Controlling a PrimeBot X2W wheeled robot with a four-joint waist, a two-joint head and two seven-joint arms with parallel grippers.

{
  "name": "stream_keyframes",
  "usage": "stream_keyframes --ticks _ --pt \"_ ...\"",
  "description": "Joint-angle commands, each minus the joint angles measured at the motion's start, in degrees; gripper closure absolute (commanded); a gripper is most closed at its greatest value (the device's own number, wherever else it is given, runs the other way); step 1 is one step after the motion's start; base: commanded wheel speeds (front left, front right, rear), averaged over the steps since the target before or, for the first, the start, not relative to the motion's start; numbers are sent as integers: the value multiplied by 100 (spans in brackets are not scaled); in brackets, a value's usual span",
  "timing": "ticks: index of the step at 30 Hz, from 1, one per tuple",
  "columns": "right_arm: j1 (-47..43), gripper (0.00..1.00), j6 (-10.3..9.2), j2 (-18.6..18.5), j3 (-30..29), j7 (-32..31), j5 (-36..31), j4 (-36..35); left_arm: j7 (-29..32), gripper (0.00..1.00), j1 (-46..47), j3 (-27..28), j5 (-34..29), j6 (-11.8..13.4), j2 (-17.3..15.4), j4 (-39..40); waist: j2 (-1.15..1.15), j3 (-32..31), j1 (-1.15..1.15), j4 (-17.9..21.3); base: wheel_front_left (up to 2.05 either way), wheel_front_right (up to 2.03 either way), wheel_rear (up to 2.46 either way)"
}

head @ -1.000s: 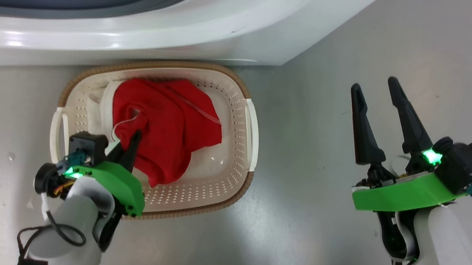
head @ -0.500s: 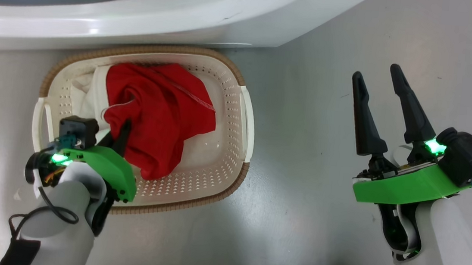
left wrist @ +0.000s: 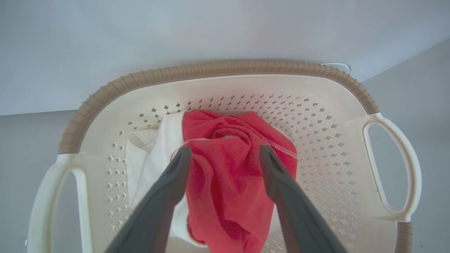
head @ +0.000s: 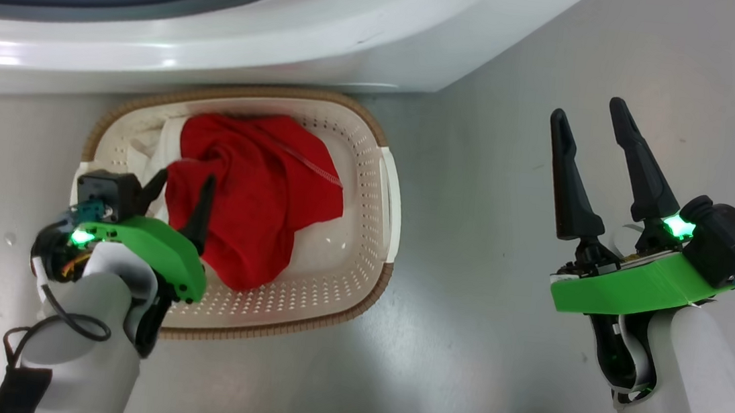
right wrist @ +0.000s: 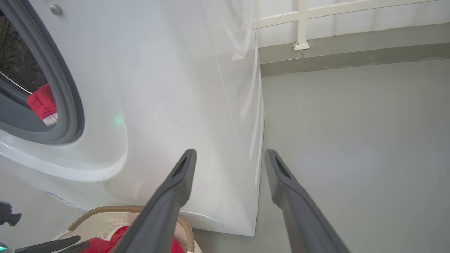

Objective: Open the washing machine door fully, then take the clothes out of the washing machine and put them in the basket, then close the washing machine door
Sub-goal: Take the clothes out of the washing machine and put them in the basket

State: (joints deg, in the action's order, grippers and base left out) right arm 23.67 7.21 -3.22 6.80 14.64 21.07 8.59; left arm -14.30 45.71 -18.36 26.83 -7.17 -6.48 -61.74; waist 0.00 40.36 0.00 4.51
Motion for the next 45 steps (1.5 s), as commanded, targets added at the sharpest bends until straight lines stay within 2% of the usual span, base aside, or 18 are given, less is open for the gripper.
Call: stream_keyframes --ticks 1,13,29,45 --pt "-165 0 28 35 108 36 -25 -103 -70 0 -170 165 56 -32 -213 114 0 -92 0 -22 0 0 0" --pt "-469 0 28 35 19 36 -93 25 -70 0 -800 746 -215 -32 -199 1018 0 -845 0 -140 0 0 0" --pt "-1145 0 28 -16 -34 36 -131 215 -70 0 -1979 1620 -979 -32 -44 2598 0 -2014 0 -298 0 0 0" --pt "-1823 0 28 -162 -115 36 -24 218 -70 0 -3177 2239 -1421 -32 94 4033 0 -2831 0 -334 0 0 0"
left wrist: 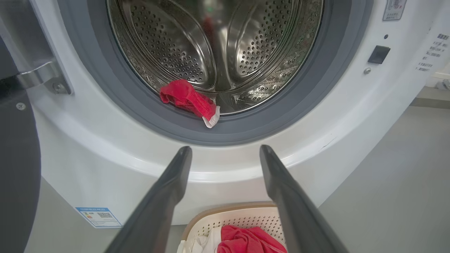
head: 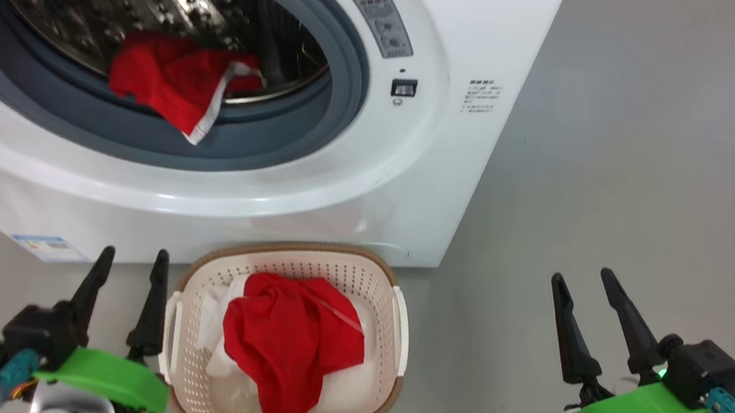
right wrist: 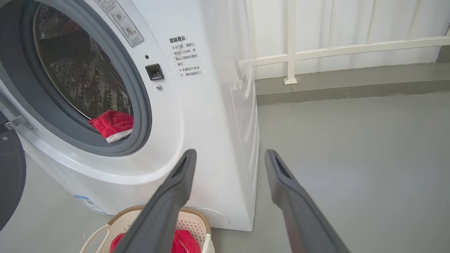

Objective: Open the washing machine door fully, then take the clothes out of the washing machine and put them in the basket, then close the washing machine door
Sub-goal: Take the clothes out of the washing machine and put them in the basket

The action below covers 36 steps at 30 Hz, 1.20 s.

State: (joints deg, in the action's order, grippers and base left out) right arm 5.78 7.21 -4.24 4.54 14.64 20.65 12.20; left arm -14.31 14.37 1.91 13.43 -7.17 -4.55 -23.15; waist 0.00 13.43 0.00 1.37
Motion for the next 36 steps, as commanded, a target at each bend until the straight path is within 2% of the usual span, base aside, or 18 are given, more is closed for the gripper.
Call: stream_keyframes --ticks 1,12,20,36 --pt "-70 0 28 -68 101 36 22 -153 -69 0 -116 241 -106 -32 -93 267 0 -163 0 -23 0 0 0" --pt "-466 0 28 -107 7 36 56 -236 -69 0 -1000 603 -310 -32 5 1229 0 -413 0 1 0 0 0" --pt "-672 0 28 -88 -155 36 51 -303 -69 0 -1451 839 -318 -32 117 1640 0 -454 0 -19 0 0 0" --pt "-529 0 28 -29 -173 36 20 -329 -69 0 -1330 789 -340 -32 165 1609 0 -250 0 -47 0 0 0"
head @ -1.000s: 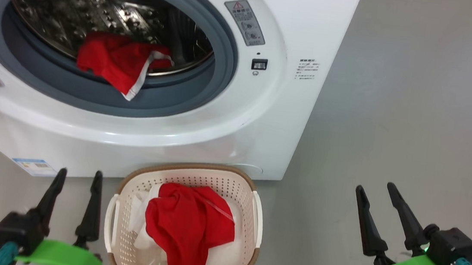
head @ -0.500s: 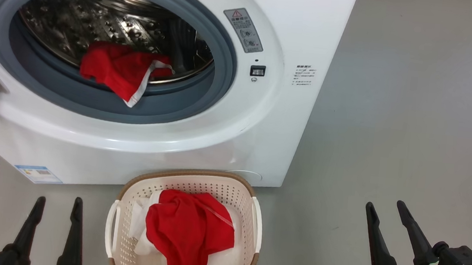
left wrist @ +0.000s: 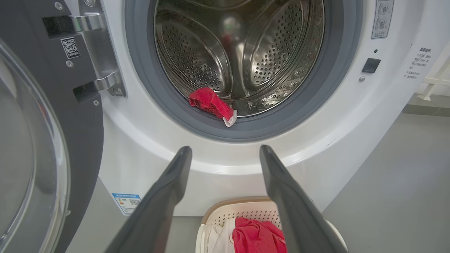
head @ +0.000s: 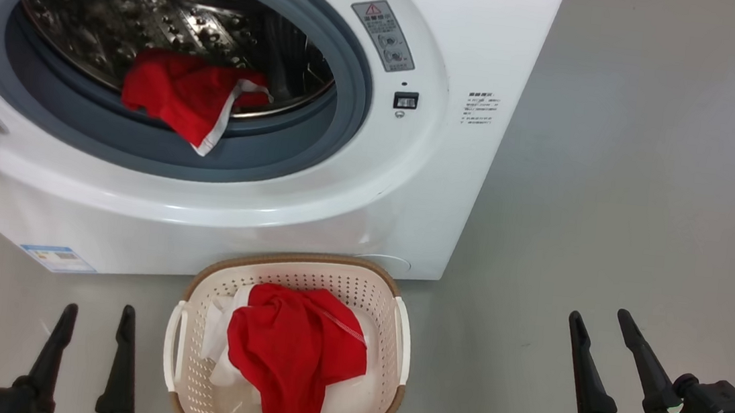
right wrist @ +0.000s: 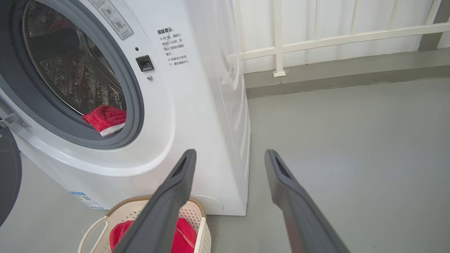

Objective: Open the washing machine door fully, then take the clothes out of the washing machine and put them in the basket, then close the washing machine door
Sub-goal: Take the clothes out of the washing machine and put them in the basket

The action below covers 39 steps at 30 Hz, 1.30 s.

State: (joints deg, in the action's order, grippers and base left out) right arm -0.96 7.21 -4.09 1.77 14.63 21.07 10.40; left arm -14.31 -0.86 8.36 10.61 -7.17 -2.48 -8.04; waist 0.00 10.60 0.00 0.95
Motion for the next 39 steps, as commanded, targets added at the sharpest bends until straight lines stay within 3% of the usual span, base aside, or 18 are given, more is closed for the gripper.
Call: stream_keyframes --ticks 1,11,28,39 --pt "162 0 28 -39 103 37 -23 -149 -69 0 237 123 -61 -32 -42 64 0 60 0 -7 0 0 0" --pt "461 0 28 32 161 37 -57 -169 -69 0 1207 -152 -273 -32 -140 -504 0 501 0 3 0 0 0" --pt "992 0 28 116 408 37 -45 -165 162 0 3869 -602 -798 158 -555 -2482 0 1193 0 269 0 0 0" --pt "1179 0 28 120 474 37 69 -192 742 0 5164 -769 -1022 571 -676 -3705 0 1471 0 286 0 0 0"
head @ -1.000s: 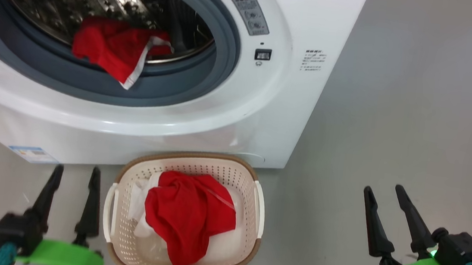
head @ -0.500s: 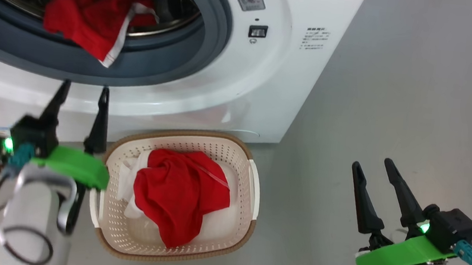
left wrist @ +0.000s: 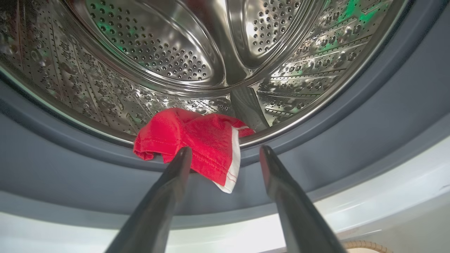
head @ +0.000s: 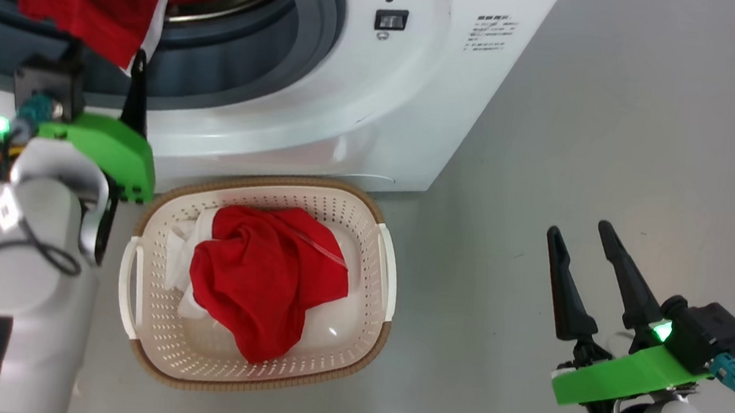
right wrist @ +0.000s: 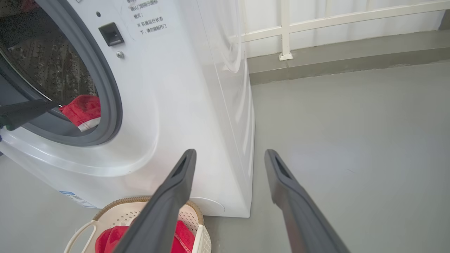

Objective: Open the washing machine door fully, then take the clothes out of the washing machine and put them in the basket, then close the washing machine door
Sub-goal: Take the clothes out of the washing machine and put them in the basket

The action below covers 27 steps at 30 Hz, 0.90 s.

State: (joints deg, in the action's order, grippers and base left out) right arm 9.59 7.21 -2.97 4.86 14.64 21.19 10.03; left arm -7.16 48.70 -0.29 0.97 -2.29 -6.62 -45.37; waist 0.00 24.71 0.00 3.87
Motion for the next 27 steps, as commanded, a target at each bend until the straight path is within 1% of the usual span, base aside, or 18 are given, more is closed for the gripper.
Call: stream_keyframes --ticks 1,4,8,10,11,18,27 --pt "146 0 28 8 169 36 61 -162 78 0 325 75 -85 128 -274 -66 0 99 0 -15 0 0 0" --pt "229 0 28 9 193 36 77 -172 197 0 670 49 -120 236 -312 -356 0 193 0 -17 0 0 0" --pt "310 0 28 9 229 36 99 -182 265 0 998 26 -135 302 -357 -662 0 289 0 0 0 0 0" --pt "385 0 28 9 275 36 128 -187 302 0 1278 -10 -160 371 -395 -981 0 376 0 36 0 0 0" --pt "385 0 28 9 275 36 128 -187 302 0 1278 -10 -160 371 -395 -981 0 376 0 36 0 0 0" --pt "491 0 28 9 343 36 237 -208 337 0 1754 -60 -167 480 -534 -1665 0 565 0 189 0 0 0" --pt "552 0 28 9 378 36 321 -236 296 0 2150 -126 -130 472 -723 -2335 0 686 0 360 0 0 0"
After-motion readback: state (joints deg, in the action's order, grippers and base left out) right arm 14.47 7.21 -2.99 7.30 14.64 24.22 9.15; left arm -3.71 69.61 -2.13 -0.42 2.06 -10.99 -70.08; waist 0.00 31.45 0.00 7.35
